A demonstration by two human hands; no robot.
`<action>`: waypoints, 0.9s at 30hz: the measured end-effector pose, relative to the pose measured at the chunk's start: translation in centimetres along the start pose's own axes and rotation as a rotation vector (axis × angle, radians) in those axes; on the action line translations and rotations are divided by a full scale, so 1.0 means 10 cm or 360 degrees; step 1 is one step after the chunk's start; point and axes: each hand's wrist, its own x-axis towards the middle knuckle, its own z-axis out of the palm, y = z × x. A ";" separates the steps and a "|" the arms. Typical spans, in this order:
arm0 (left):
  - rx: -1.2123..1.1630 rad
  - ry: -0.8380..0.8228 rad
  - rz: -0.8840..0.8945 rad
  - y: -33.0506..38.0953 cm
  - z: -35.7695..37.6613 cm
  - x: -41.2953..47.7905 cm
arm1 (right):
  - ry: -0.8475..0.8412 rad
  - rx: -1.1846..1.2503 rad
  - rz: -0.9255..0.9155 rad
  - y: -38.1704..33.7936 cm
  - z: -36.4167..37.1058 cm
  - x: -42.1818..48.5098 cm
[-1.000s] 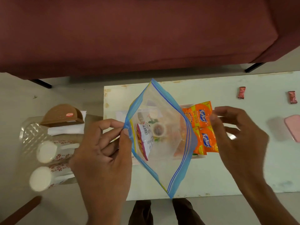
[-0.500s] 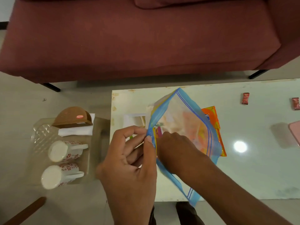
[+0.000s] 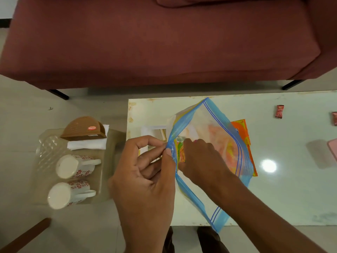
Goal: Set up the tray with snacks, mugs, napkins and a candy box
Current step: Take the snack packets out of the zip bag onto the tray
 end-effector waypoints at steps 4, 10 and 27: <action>0.0051 -0.0005 0.0122 0.04 0.02 -0.04 | -0.0022 0.0056 0.0177 -0.02 0.10 0.20; 0.0071 0.0036 0.0216 0.04 0.03 -0.07 | 0.0208 -0.0302 0.0152 0.01 0.13 0.22; 0.0126 0.0049 0.0212 -0.03 0.02 -0.03 | 0.0113 0.0137 0.0183 0.10 0.04 0.12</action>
